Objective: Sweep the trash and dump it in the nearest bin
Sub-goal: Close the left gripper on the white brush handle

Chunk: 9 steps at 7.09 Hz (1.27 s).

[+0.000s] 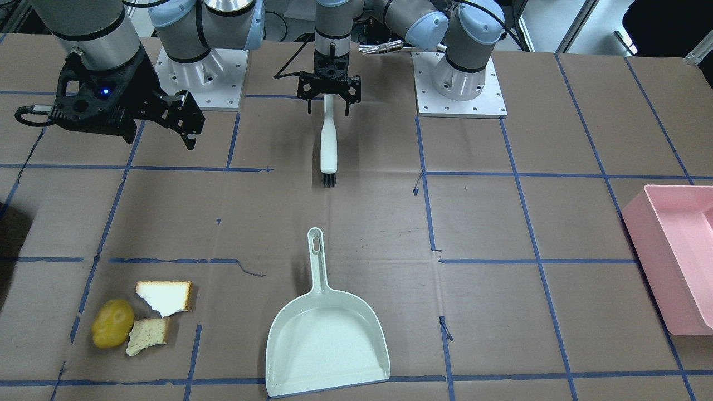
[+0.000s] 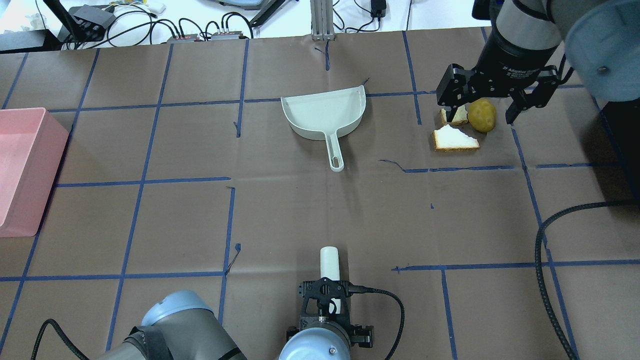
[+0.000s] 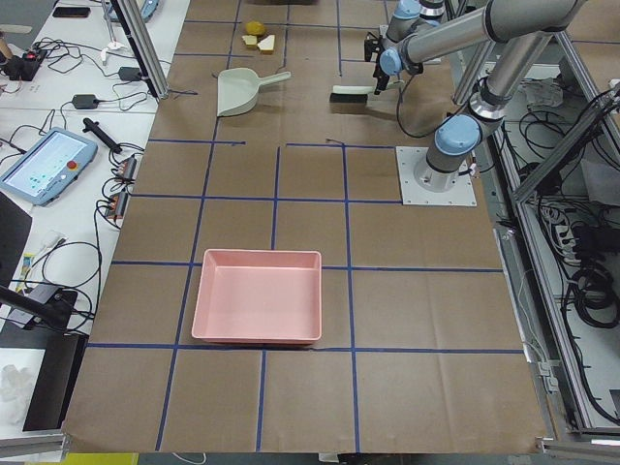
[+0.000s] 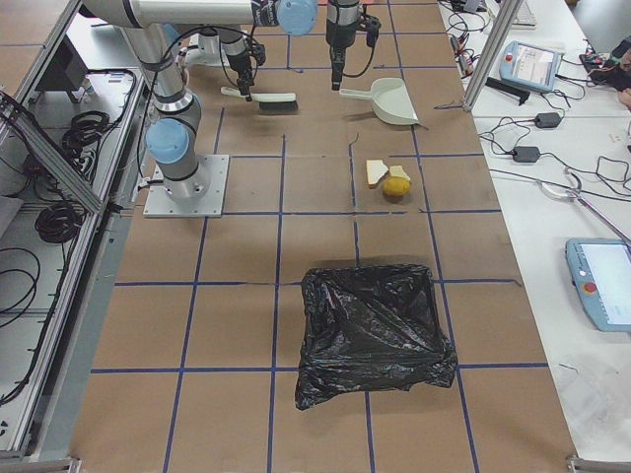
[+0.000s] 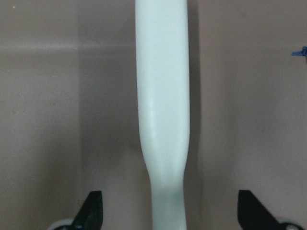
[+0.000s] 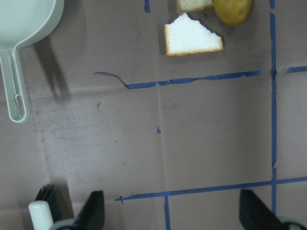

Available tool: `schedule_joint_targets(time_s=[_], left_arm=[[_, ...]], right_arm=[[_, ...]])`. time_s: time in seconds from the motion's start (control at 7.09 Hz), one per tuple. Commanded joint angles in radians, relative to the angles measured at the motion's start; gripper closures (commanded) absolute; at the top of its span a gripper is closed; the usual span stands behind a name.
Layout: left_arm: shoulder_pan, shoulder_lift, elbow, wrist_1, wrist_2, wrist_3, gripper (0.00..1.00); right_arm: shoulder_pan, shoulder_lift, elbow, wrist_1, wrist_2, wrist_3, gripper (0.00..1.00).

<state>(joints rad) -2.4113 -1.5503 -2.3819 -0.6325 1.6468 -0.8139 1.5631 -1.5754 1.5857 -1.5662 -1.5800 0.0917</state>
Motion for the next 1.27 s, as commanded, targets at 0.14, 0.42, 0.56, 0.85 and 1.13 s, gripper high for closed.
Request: schedule_joint_targets(time_s=[0.14, 0.42, 0.56, 0.85, 1.13], left_arm=[[-0.038, 0.001, -0.013, 0.005, -0.006, -0.028, 0.06], [-0.045, 0.012, -0.014, -0.051, 0.001, -0.030, 0.15], [-0.045, 0.009, -0.017, -0.055, 0.001, -0.030, 0.18], [-0.045, 0.009, -0.020, -0.053, -0.001, -0.030, 0.26], [-0.045, 0.019, -0.017, -0.050, 0.005, -0.028, 0.29]], right_arm=[[0.000, 0.000, 0.000, 0.000, 0.000, 0.000, 0.00], [0.000, 0.000, 0.000, 0.000, 0.000, 0.000, 0.00], [0.000, 0.000, 0.000, 0.000, 0.000, 0.000, 0.00], [0.000, 0.000, 0.000, 0.000, 0.000, -0.001, 0.00], [0.000, 0.000, 0.000, 0.000, 0.000, -0.001, 0.00]])
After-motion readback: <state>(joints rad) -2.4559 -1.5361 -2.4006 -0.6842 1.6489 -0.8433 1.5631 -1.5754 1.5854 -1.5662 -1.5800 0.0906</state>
